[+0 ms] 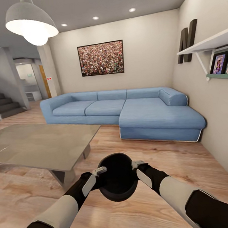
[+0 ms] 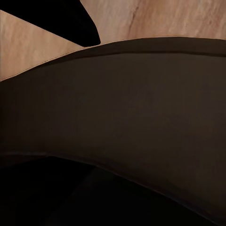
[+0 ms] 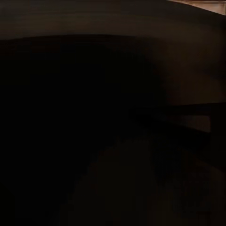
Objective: Place each of the two pumpkins and all three candles from the living room inside a cabinet in the living room (use any cabinet), then make sure every cabinet is closed, and position the cauldron so it is next to a table in the living room.
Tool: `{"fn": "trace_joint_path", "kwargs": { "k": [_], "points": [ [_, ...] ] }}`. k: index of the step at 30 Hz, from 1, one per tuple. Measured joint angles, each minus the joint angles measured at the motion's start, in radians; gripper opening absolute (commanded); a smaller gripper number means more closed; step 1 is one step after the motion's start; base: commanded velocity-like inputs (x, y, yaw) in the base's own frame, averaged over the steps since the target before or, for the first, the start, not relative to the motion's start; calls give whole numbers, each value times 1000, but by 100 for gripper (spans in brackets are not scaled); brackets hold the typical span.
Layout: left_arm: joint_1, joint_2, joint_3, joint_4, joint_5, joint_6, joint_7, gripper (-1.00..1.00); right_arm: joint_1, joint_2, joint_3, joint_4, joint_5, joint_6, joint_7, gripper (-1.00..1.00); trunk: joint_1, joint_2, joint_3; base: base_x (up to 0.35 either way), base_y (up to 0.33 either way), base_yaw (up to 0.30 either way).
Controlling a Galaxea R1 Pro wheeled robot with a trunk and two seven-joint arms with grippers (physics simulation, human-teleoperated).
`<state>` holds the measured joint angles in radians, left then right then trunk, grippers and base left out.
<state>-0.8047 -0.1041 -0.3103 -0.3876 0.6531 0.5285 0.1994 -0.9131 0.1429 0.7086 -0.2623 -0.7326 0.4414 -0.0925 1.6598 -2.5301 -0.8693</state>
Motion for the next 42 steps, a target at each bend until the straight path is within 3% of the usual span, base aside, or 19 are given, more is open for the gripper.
{"fn": "trace_joint_path", "kwargs": {
  "k": [10, 26, 42],
  "points": [
    [0, 0, 0, 0, -1, 1, 0, -100, 0, 0, 0, 0, -1, 0, 0, -100, 0, 0, 0, 0, -165, 8],
    [0, 0, 0, 0, 1, 0, 0, -100, 0, 0, 0, -1, 1, 0, 0, -100, 0, 0, 0, 0, -63, 257],
    [0, 0, -1, 1, 2, -1, 0, -100, 0, 0, 1, 1, -1, 0, 0, -100, 0, 0, 0, 147, -42, 12]
  ]
}}
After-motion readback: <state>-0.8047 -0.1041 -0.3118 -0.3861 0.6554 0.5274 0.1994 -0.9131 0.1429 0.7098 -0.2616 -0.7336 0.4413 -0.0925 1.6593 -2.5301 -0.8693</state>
